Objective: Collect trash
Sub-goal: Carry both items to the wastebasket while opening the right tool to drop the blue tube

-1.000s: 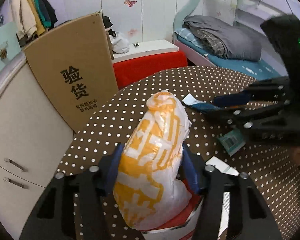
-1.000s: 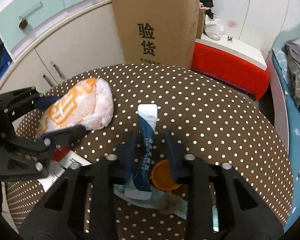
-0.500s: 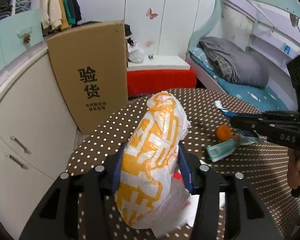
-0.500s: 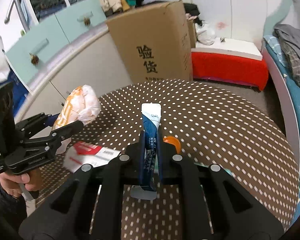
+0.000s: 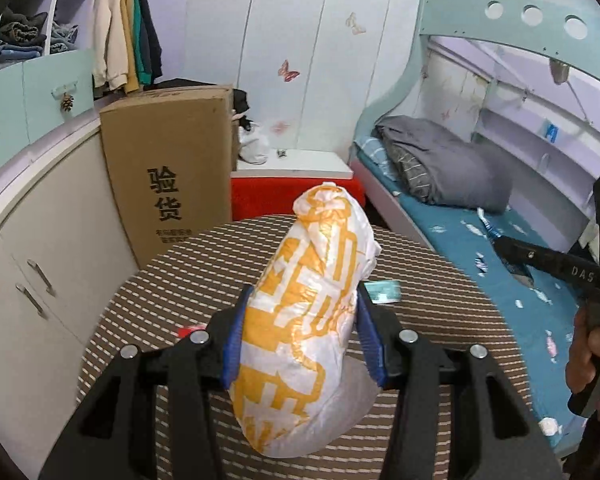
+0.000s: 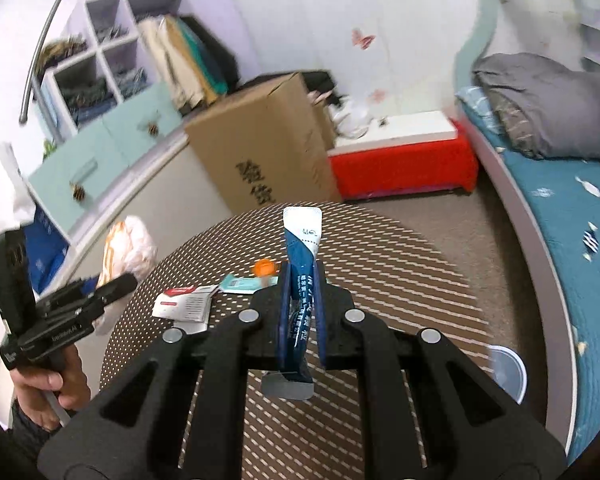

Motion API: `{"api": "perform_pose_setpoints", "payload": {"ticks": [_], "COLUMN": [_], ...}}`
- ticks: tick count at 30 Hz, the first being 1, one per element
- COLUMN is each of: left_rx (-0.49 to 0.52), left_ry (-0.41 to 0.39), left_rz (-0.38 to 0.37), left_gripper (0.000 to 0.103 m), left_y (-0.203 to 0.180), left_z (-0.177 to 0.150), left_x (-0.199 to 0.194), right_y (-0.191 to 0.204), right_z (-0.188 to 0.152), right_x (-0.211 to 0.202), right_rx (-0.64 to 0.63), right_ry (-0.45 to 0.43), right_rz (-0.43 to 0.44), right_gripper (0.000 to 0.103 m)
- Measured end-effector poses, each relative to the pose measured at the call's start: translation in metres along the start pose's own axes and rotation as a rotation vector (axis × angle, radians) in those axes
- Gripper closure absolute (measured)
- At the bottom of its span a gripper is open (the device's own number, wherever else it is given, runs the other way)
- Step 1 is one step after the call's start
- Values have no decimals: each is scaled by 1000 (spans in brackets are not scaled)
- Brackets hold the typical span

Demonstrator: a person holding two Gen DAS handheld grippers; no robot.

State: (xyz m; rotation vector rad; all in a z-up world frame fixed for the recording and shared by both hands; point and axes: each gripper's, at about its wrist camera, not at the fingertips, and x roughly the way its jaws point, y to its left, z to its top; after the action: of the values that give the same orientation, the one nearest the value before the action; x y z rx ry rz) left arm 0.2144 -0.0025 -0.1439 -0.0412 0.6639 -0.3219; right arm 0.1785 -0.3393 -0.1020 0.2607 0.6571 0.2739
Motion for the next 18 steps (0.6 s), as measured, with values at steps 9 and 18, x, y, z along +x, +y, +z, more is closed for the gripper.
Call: {"api": "perform_pose_setpoints", "payload": {"ticks": [9,18], "left_rx": [25,97], "left_ry": [12,71], "left_rz": [-74,-134], "left_gripper": [55,55], "left_y": [-87,-157], "left_z": [-13,-17], "left_x": [4,40], "right_y": [-98,-215], "right_z": [-29,-85], "right_x": [-60,-37], "right_rx": [143,333], "right_ry": [-60,34], "right_rz": [-120,-246], "right_gripper": [92,92]}}
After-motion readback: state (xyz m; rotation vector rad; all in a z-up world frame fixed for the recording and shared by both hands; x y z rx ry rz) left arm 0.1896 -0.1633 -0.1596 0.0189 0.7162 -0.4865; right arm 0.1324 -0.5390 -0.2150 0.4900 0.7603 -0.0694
